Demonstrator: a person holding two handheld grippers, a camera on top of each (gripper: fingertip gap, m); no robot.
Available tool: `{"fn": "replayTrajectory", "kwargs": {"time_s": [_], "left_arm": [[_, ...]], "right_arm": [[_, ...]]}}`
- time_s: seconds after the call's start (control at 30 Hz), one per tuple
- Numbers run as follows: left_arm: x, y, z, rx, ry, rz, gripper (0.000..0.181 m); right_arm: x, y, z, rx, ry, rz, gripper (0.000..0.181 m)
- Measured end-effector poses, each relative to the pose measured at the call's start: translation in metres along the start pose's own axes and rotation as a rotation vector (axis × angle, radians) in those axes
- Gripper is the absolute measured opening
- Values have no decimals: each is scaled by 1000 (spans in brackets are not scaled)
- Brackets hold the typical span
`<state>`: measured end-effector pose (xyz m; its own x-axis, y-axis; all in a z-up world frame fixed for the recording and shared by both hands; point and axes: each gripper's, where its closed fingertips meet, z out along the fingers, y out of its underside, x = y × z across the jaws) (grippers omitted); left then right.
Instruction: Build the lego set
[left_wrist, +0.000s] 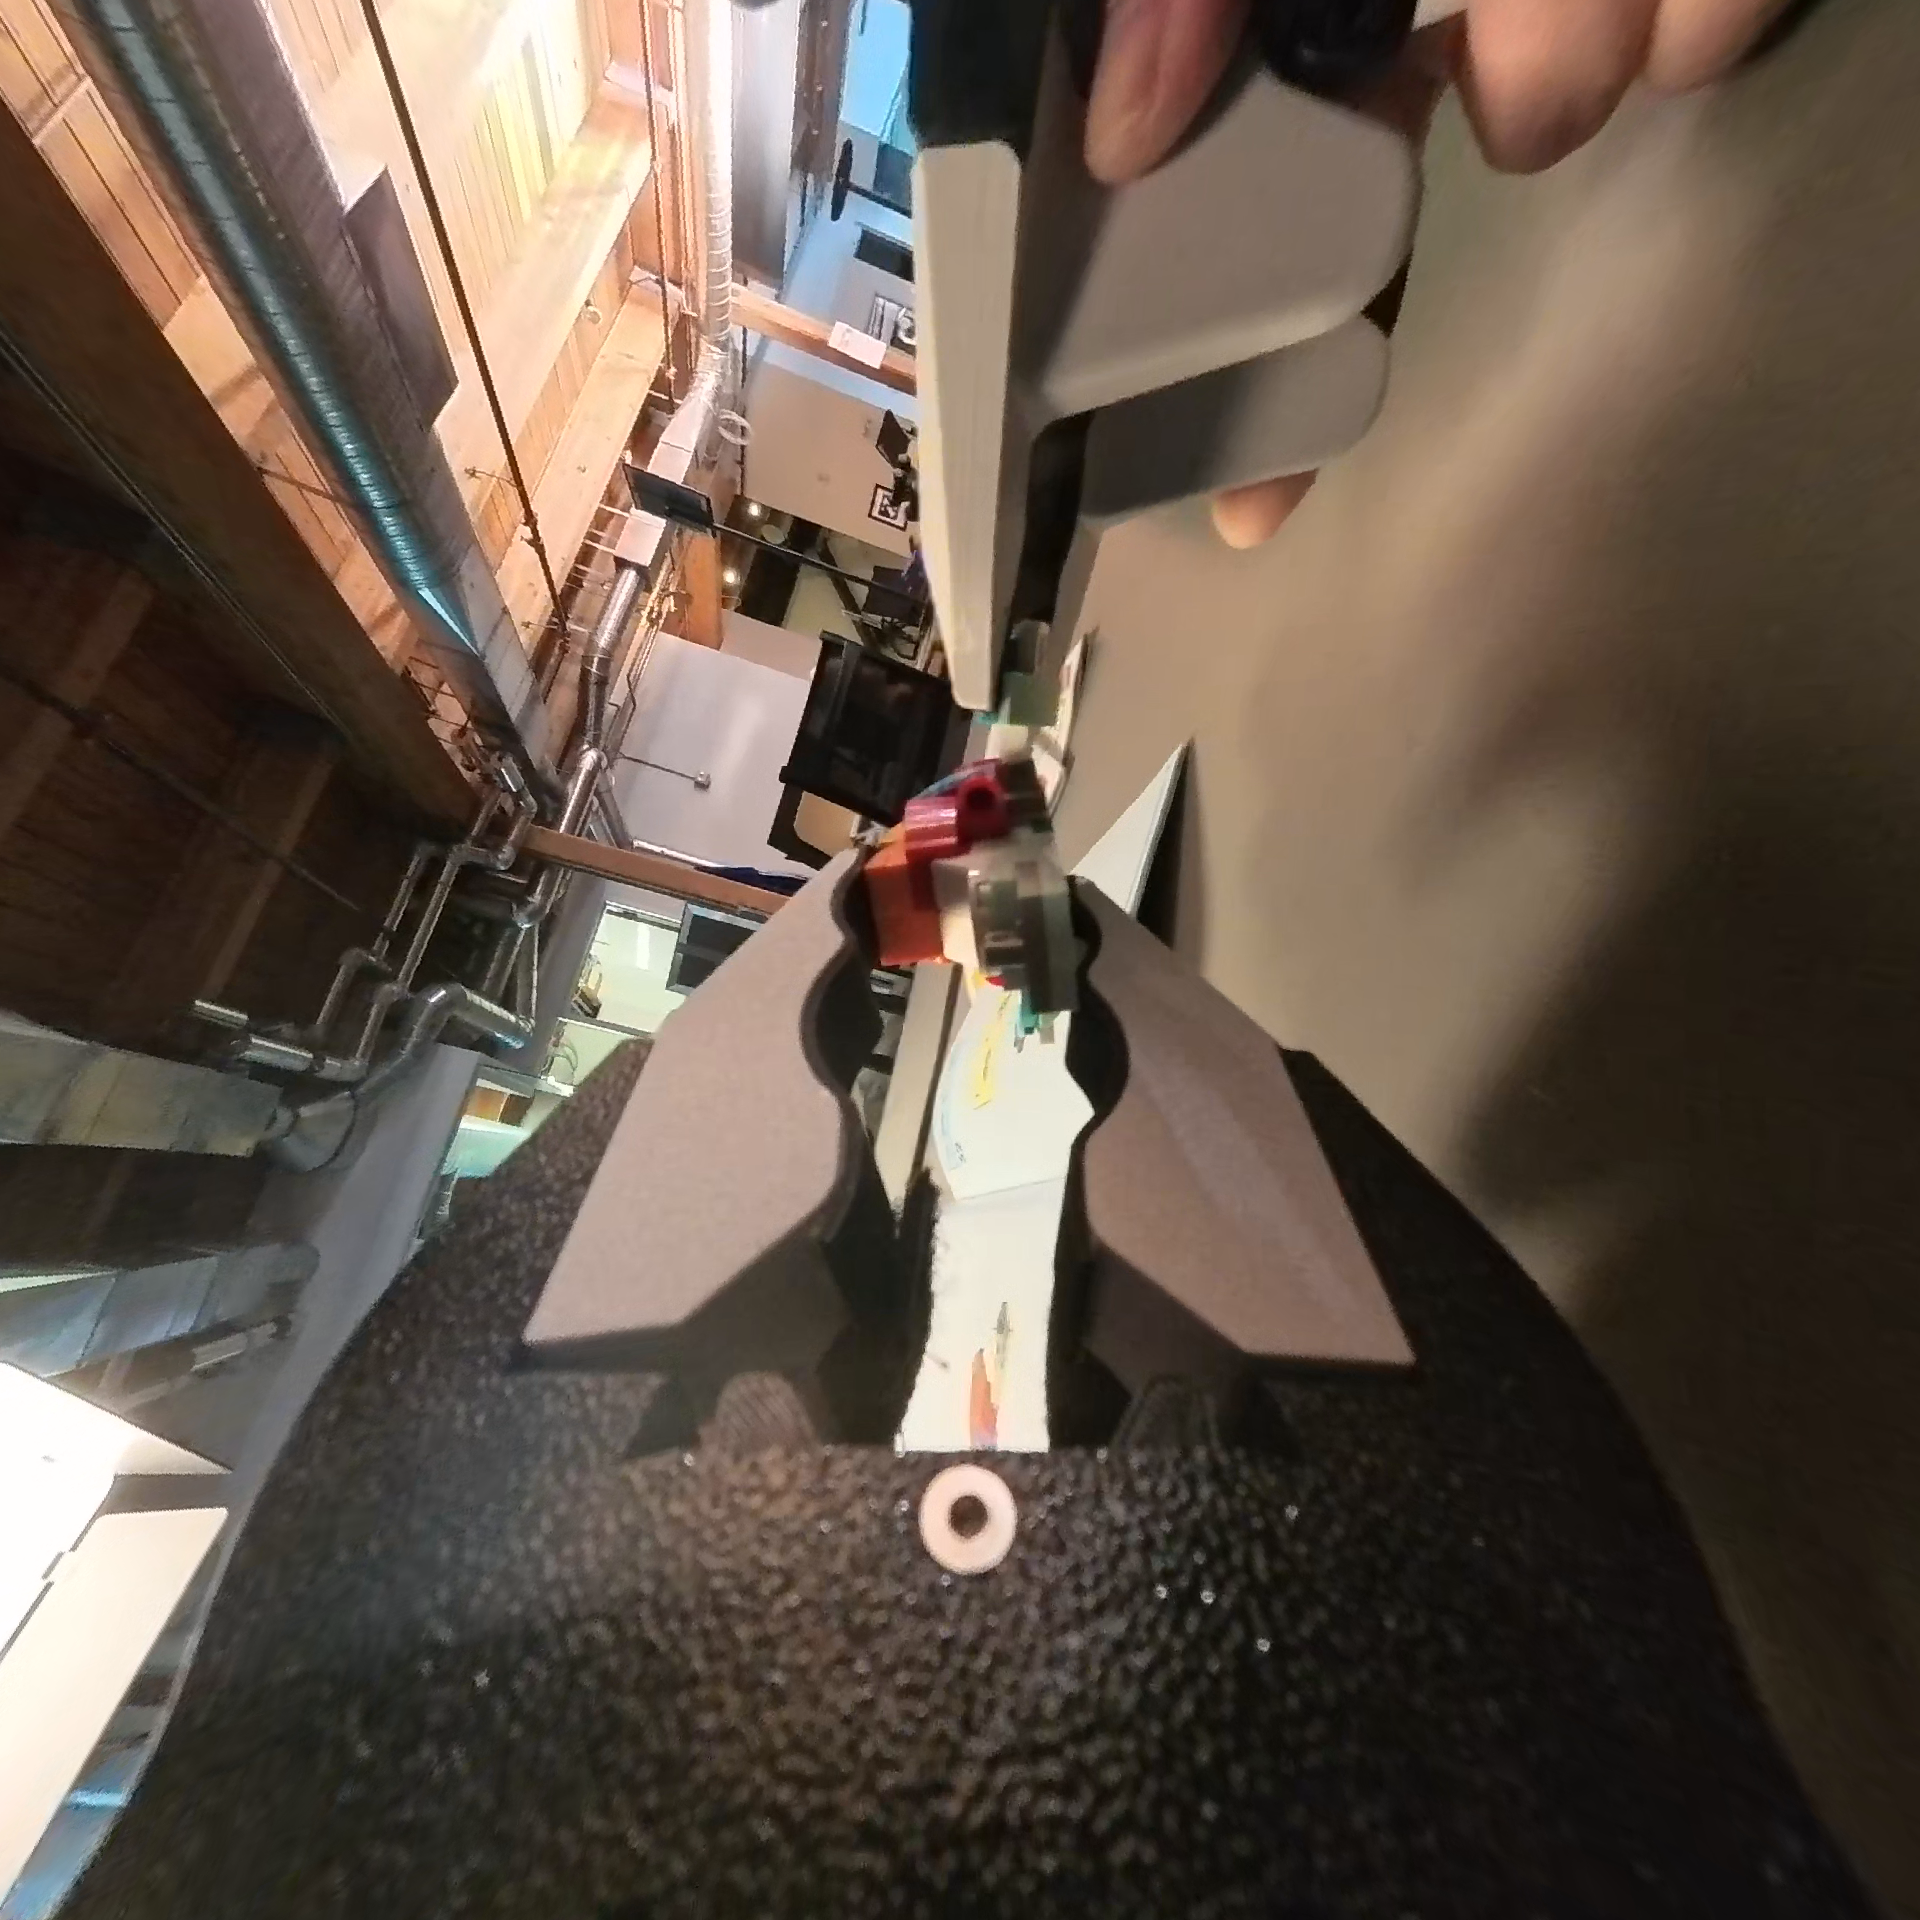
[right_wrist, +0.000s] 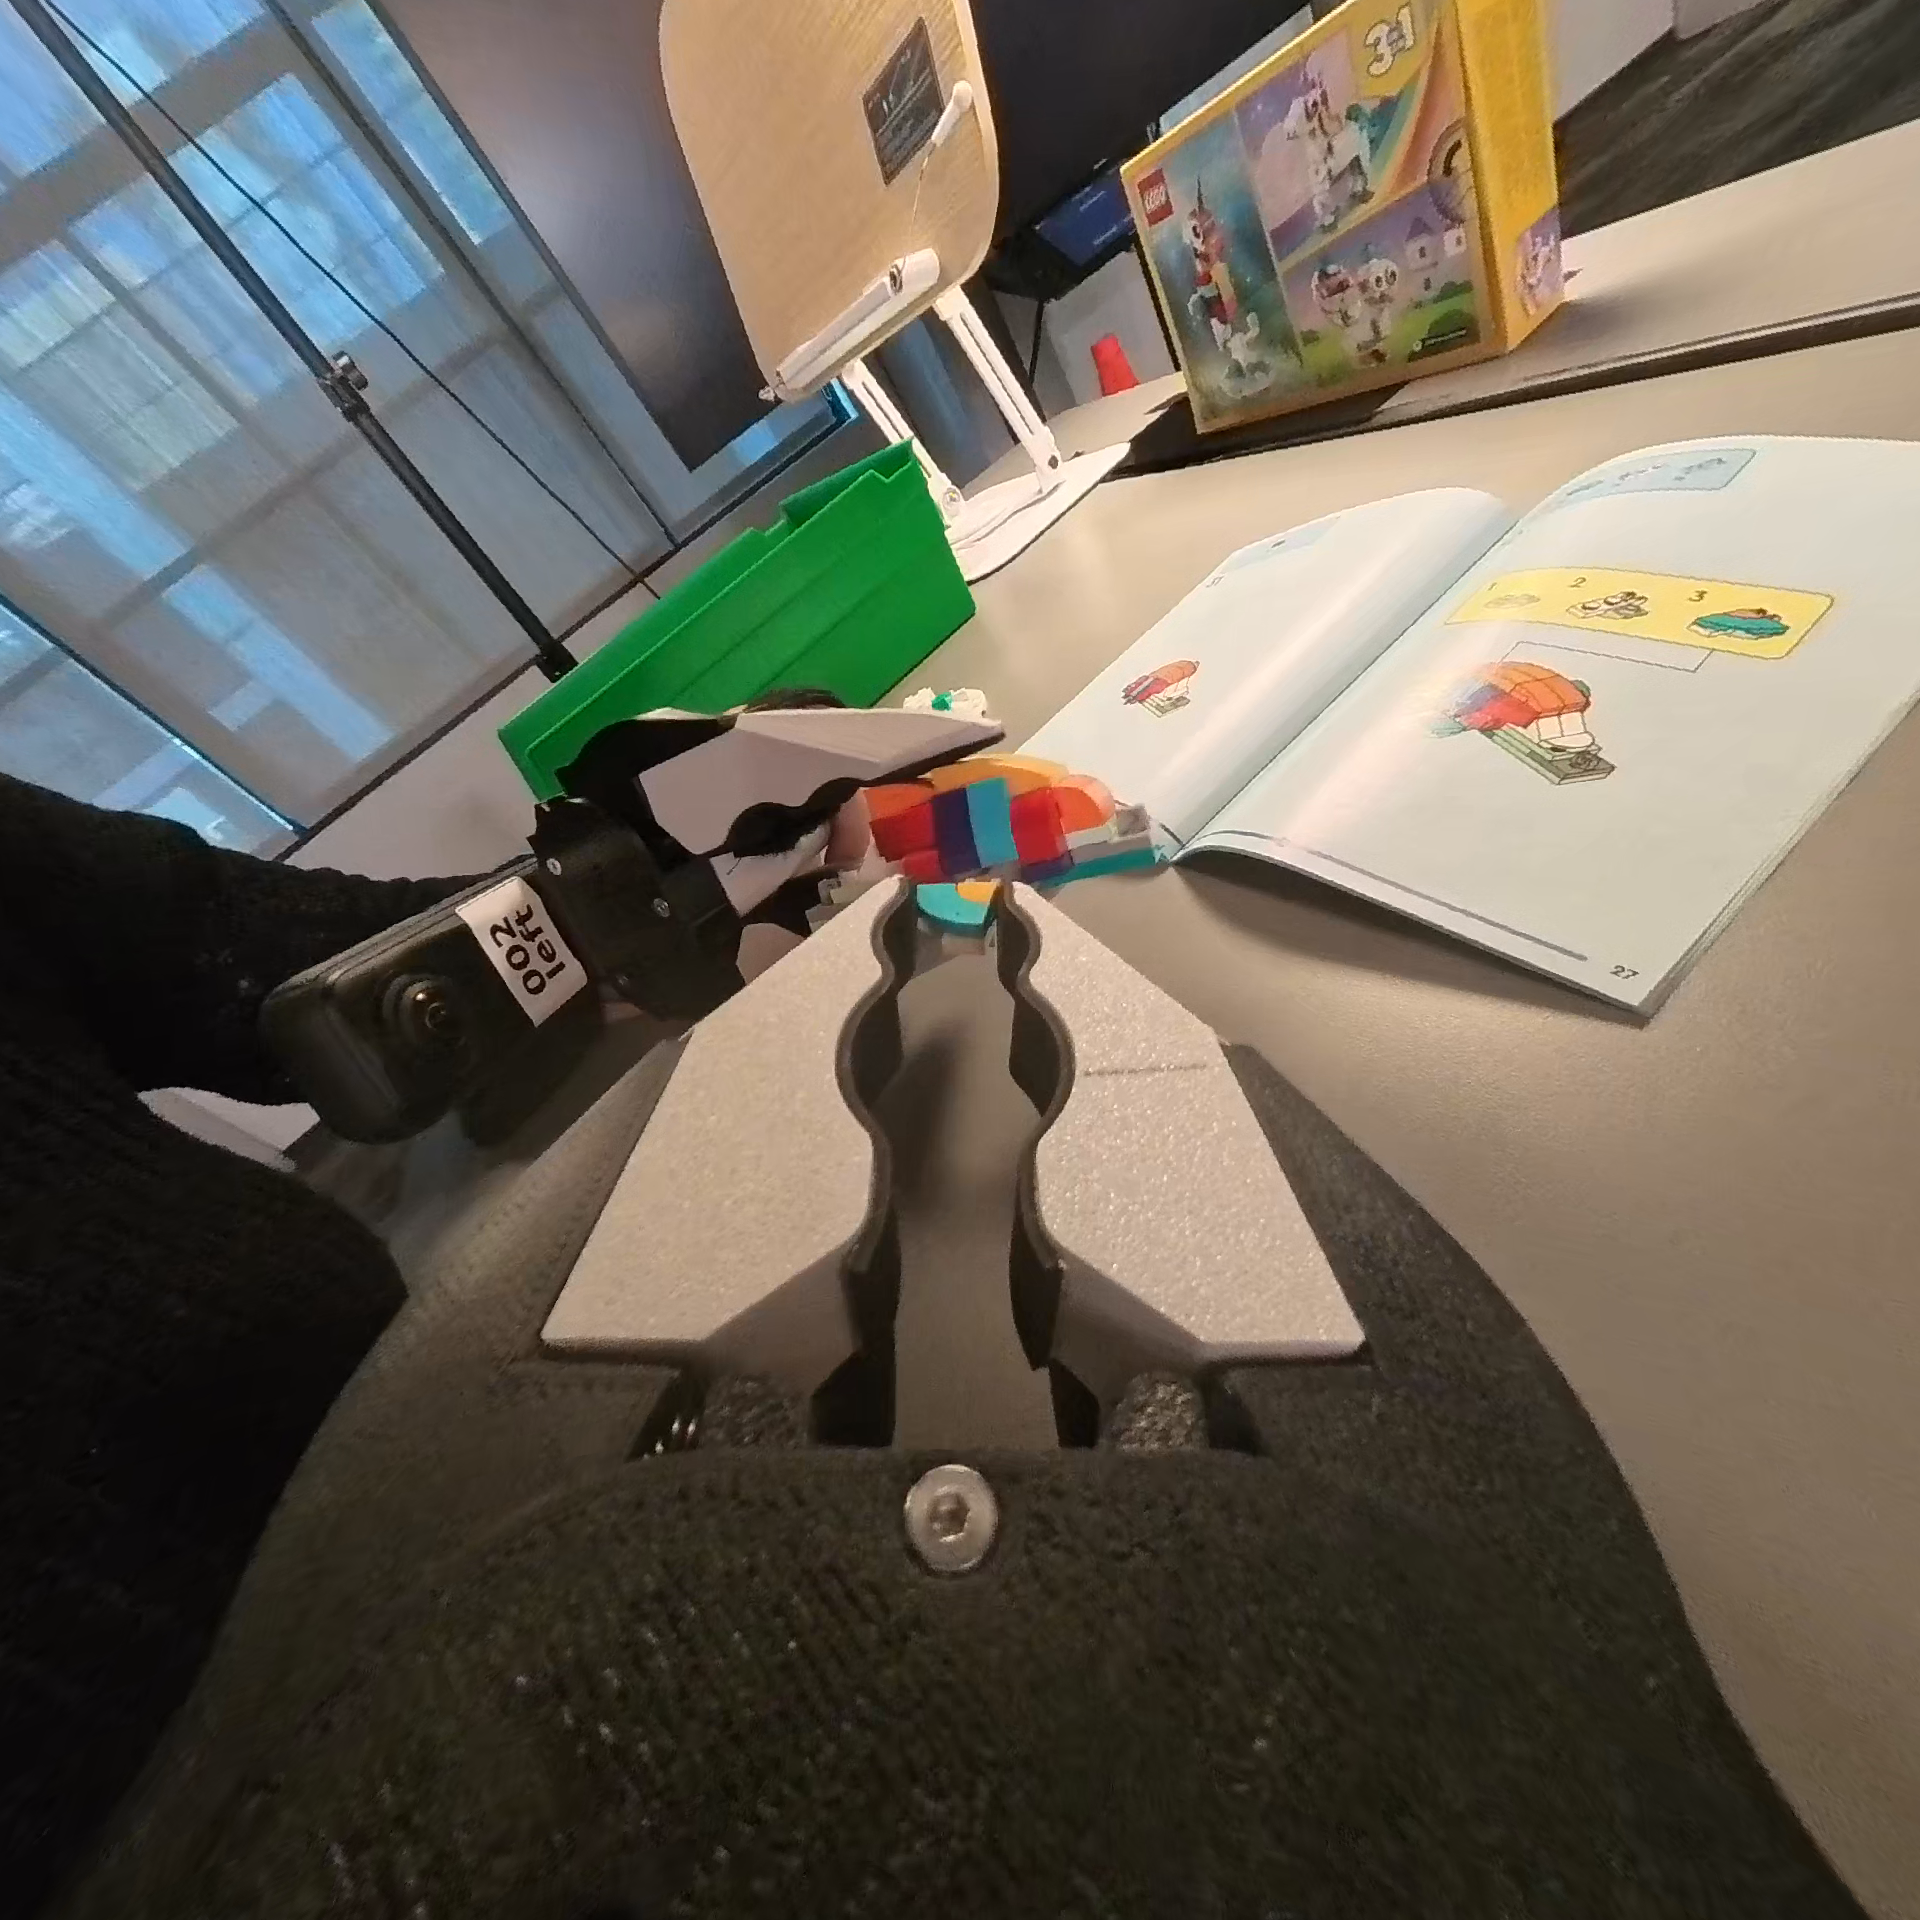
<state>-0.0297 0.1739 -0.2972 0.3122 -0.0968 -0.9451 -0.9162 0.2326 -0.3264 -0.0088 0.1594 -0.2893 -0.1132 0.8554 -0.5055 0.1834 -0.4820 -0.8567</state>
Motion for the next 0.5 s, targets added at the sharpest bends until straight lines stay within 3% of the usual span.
{"fn": "replayTrajectory", "kwargs": {"time_s": [0.5], "left_arm": [[13, -5, -3, 42, 68, 61, 31]], "right_arm": [[0, 14, -3, -118, -38, -7, 14]]}}
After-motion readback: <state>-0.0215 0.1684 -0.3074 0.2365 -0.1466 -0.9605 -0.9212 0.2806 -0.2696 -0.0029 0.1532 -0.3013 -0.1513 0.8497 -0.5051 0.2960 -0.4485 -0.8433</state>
